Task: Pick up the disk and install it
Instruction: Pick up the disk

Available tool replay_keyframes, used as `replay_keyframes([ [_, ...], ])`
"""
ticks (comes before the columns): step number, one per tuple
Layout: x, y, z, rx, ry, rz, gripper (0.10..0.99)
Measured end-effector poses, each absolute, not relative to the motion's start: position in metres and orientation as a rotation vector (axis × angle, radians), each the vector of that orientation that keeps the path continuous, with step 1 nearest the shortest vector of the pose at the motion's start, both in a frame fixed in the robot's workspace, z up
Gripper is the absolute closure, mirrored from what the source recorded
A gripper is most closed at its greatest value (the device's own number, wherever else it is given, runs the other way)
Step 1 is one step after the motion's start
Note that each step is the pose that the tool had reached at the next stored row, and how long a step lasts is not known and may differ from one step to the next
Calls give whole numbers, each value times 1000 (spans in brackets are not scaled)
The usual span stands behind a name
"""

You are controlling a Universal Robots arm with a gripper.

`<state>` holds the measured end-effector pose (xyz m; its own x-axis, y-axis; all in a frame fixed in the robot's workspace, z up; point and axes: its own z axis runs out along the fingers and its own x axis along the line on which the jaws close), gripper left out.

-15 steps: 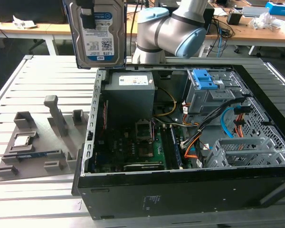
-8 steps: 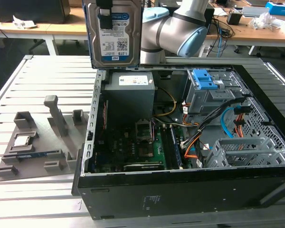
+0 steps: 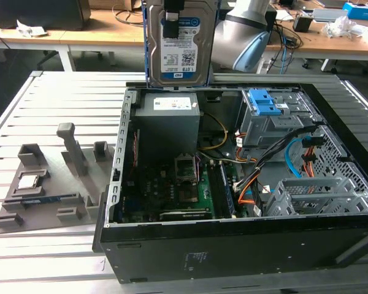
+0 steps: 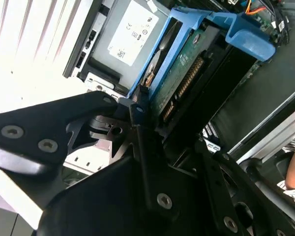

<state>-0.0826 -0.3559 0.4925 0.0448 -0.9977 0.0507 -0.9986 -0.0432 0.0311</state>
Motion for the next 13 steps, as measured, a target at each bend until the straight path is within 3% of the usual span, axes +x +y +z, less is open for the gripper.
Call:
replay_keyframes([
  [4, -81, -356, 492, 2232, -2135, 16, 722],
  [10, -81, -356, 492, 2290, -2189, -105, 722],
  [13, -81, -356, 491, 2250, -2229, -102, 722],
])
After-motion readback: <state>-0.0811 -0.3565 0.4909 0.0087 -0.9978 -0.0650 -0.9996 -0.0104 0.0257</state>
